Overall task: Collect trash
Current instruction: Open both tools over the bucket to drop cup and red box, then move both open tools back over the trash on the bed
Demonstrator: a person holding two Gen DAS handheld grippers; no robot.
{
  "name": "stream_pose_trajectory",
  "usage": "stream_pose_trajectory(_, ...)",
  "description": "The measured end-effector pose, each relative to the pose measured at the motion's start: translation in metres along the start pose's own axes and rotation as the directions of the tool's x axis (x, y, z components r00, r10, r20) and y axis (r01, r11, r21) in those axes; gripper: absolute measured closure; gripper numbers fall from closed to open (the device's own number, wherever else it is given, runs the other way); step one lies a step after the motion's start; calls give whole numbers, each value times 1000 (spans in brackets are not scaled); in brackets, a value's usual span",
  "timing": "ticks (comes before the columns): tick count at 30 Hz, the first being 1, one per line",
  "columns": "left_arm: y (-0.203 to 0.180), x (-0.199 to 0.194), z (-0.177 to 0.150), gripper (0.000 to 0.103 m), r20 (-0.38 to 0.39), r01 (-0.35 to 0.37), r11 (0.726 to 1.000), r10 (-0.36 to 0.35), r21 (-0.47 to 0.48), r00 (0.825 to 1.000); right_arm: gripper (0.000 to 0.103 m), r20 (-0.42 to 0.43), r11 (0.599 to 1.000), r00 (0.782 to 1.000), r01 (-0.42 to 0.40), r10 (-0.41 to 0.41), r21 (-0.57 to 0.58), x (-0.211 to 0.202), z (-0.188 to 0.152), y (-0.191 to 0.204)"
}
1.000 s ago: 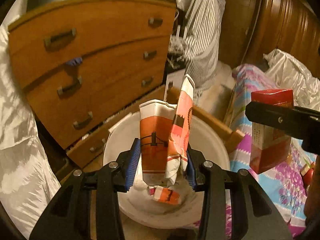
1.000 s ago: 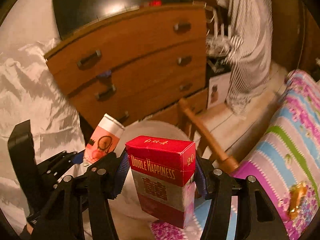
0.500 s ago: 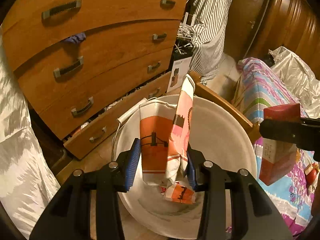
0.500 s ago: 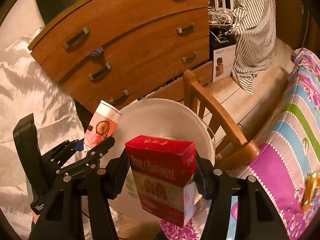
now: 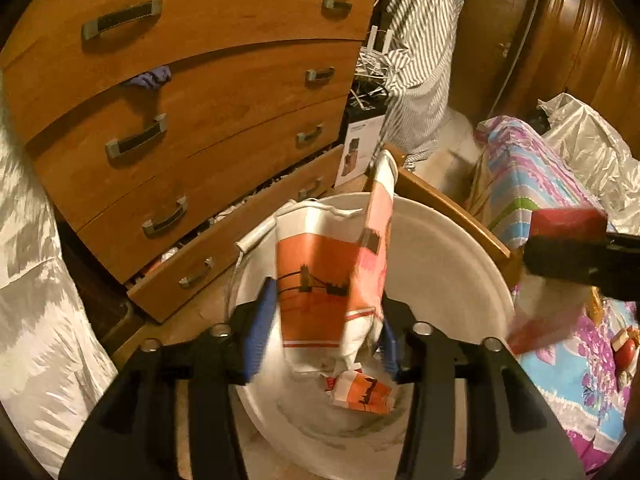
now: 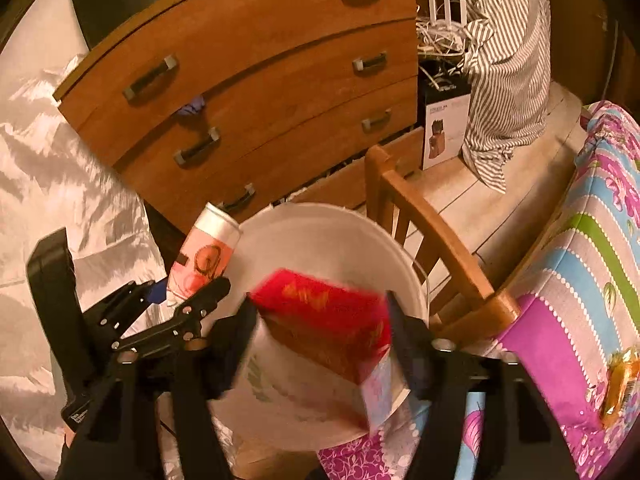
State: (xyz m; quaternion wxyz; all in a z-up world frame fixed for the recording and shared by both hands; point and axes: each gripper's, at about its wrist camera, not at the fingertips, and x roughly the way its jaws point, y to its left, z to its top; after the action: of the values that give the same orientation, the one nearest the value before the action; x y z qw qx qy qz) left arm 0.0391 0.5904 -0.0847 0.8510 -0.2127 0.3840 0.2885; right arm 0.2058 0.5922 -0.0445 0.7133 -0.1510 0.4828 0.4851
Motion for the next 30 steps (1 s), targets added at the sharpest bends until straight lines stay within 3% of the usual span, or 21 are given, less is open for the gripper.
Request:
stream_pose_trajectory(2, 4, -1, 1, 37, 12, -14, 1000, 14, -10, 1000, 28, 22, 1000, 1000, -8, 7, 0, -6, 2, -2)
stream_pose_trajectory(22, -4, -16, 3, 37, 34, -17, 1000, 17, 0, 999, 28, 93, 998, 994, -55, 51, 39, -50, -13, -31)
stream_pose_trajectory(30, -51, -25, -14, 37, 46, 7, 997, -10, 78, 999, 28, 257, 997, 966, -39, 22, 61, -127, -89, -78)
